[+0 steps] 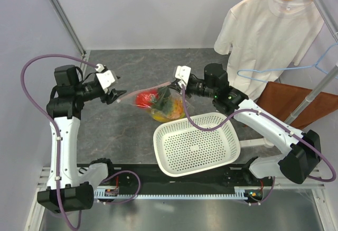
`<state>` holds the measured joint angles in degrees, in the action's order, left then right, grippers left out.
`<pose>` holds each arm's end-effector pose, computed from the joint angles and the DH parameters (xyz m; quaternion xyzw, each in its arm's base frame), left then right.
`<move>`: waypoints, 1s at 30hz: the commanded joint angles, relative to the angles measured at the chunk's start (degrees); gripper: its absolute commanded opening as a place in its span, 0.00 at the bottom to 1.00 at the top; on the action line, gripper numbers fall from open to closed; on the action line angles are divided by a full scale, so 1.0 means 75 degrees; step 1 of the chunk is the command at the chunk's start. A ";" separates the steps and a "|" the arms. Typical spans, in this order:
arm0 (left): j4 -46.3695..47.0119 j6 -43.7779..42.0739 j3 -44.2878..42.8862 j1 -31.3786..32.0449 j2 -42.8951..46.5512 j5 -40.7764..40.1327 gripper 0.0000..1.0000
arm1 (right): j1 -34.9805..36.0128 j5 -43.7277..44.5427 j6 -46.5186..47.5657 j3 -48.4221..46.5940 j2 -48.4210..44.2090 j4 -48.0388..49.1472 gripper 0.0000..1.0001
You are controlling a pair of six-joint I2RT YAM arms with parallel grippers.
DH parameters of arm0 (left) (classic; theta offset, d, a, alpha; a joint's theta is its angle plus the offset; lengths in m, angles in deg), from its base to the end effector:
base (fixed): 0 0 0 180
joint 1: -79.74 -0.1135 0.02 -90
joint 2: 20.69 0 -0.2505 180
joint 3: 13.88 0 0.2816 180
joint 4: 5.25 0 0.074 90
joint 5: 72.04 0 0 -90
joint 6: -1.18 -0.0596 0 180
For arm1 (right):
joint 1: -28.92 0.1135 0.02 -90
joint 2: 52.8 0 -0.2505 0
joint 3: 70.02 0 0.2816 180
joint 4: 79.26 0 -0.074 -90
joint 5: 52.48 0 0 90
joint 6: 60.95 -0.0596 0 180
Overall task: Place the food in the zip-top bag and seal the zipper
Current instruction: Zip the zipper food storage bag at the center of the board, then place the zipper food storage bag at the center of the board.
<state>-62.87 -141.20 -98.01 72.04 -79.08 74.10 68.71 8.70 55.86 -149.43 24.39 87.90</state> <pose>0.2379 -0.0178 0.3925 0.5046 0.6265 -0.1415 0.5769 0.2658 0.2588 0.3454 -0.5420 0.5357 0.2602 0.5929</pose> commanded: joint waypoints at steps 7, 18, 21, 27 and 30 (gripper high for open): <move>-0.0262 -0.0410 -0.0137 0.2430 -0.0557 -0.0826 0.61 | -0.0009 -0.0329 0.0023 -0.0298 -0.0202 0.0388 0.00; 0.0335 -0.0094 -0.0278 0.2633 -0.1308 -0.1309 0.47 | -0.0008 -0.0435 0.0129 -0.0134 -0.0307 0.0388 0.00; 0.0359 -0.0141 -0.0231 0.2633 -0.1355 -0.1345 0.36 | -0.0009 -0.0435 0.0176 -0.0087 -0.0331 0.0400 0.00; 0.0838 0.0736 -0.0499 0.2621 -0.1671 -0.1576 0.02 | -0.0009 -0.0318 0.0082 -0.0099 -0.0296 0.0283 0.18; 0.1447 0.1451 -0.0897 0.2610 -0.2186 -0.2337 0.02 | -0.0009 -0.0178 -0.0221 -0.0134 -0.0260 0.0177 0.61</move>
<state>-60.14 -137.96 -99.67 91.53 -91.80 63.01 68.67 7.68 55.92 -149.41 24.08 87.62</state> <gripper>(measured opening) 0.033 0.337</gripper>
